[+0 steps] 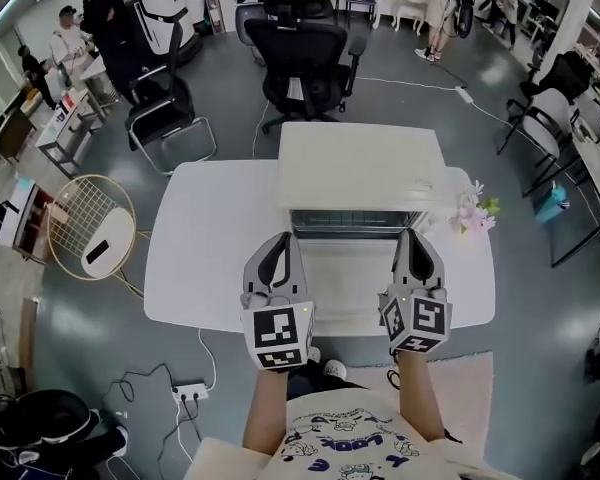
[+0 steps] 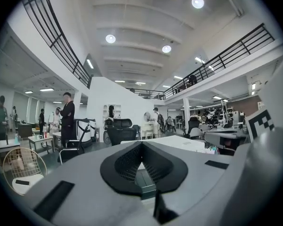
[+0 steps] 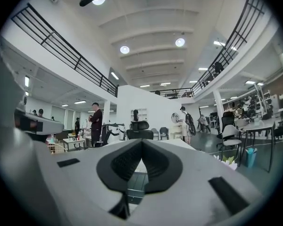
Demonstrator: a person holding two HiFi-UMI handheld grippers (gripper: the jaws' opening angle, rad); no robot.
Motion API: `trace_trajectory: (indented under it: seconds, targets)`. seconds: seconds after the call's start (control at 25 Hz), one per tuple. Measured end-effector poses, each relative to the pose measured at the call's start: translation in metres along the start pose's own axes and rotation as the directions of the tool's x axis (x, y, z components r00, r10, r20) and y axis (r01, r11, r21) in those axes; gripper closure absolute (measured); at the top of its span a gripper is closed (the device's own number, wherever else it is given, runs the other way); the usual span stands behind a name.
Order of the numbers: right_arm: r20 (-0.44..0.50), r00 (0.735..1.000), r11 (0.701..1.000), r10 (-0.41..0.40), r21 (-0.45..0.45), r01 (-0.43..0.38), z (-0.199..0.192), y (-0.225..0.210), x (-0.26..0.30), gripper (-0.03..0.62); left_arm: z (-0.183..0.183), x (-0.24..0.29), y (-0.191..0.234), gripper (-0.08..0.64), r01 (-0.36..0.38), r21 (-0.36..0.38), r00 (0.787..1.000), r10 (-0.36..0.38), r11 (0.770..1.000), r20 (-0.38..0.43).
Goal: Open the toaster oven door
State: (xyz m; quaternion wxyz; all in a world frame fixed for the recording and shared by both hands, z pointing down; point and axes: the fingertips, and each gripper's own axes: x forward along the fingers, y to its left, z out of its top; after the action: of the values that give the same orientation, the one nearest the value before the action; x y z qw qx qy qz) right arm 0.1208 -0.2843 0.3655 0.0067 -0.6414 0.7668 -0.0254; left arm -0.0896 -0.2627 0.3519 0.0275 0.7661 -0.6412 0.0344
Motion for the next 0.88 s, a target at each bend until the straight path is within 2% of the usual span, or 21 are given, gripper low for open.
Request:
trace_trajectory:
  seconds: [0.4, 0.88]
  targets:
    - [0.069, 0.998, 1.000, 0.009, -0.003, -0.009, 0.032, 0.007, -0.006, 0.594, 0.021, -0.009, 0.005, 0.555, -0.002, 0.019, 0.999, 0.001, 1.000, 0.041]
    - [0.085, 0.996, 1.000, 0.015, -0.008, -0.014, 0.042, 0.013, -0.011, 0.594, 0.028, -0.012, 0.004, 0.555, 0.016, 0.024, 0.998, -0.017, 1.000, 0.062]
